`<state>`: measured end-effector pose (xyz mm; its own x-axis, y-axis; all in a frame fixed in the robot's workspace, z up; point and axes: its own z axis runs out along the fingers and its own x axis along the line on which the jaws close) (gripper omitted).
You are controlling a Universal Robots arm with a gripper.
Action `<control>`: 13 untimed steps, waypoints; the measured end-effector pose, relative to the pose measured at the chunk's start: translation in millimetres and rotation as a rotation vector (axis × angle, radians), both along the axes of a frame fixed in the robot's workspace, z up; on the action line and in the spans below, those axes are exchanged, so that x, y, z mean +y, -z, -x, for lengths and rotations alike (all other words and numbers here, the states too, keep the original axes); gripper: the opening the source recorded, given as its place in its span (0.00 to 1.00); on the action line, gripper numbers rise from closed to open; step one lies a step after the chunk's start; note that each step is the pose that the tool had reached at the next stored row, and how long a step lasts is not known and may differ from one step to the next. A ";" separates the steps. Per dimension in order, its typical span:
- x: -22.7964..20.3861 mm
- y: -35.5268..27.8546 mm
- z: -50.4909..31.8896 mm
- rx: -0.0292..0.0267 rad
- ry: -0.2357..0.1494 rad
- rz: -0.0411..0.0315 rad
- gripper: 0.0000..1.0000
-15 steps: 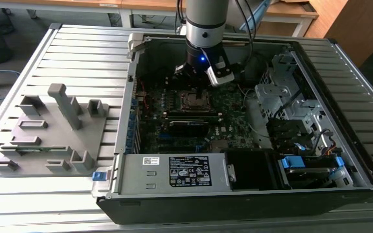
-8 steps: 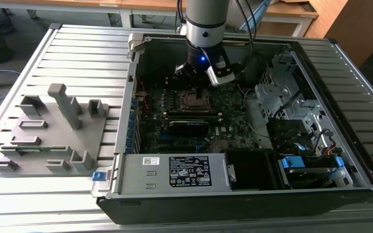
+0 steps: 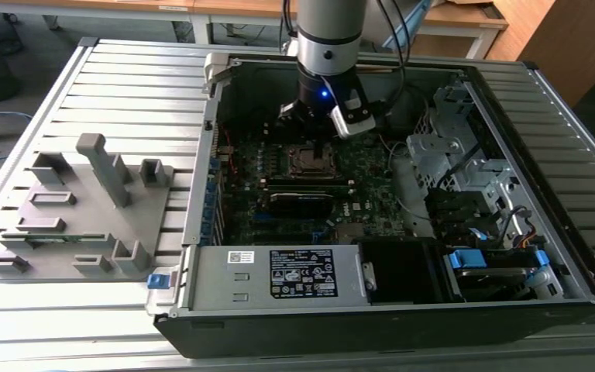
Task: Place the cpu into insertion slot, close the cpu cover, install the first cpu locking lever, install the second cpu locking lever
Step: 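Install the second cpu locking lever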
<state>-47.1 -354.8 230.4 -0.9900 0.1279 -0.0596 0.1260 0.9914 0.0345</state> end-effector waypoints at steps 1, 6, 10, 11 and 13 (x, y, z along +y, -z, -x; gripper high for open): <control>-1.2 0.0 -0.1 0.0000 0.000 0.0000 0.11; -7.1 0.0 -0.5 0.0000 0.000 0.0000 0.11; -8.8 -0.1 -1.1 0.0001 0.000 0.0001 0.11; -9.0 -0.4 -1.3 0.0005 0.000 0.0002 0.11; -9.2 -1.2 -1.5 0.0009 0.000 -0.0001 0.11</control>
<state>-45.6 -364.0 231.6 -0.9900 0.1280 -0.0588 0.1261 0.9914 0.0344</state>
